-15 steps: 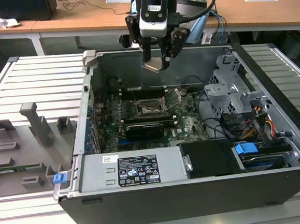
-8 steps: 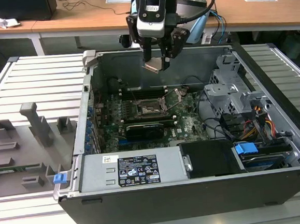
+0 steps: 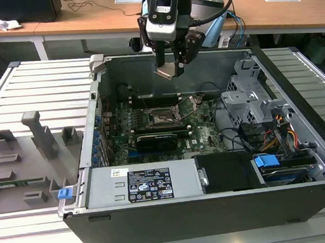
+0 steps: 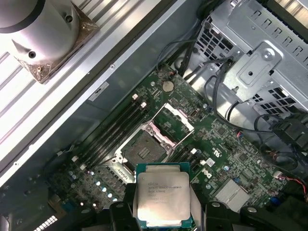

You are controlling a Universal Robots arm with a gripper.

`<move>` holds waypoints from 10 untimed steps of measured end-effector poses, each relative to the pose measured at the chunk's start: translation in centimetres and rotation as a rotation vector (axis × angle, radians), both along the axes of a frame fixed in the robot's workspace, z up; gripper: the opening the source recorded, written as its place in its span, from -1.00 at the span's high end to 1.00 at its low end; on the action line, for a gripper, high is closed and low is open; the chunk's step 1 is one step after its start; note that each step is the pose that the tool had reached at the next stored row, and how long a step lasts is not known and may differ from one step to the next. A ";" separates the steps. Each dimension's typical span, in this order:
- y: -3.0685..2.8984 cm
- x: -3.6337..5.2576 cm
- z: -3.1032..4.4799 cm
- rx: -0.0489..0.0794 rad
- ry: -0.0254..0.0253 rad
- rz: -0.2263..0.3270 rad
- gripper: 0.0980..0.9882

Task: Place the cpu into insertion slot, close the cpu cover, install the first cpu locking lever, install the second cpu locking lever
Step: 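Place the cpu into insertion slot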

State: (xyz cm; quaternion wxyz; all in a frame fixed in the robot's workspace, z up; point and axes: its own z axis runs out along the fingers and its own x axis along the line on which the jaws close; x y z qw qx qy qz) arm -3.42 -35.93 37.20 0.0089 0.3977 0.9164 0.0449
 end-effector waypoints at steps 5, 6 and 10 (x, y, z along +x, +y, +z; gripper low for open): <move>0.00 0.00 -0.02 0.000 0.0000 -0.022 0.04; 0.00 0.00 -0.02 0.000 0.0000 -0.025 0.04; 0.00 0.00 -0.04 0.000 0.0000 -0.042 0.04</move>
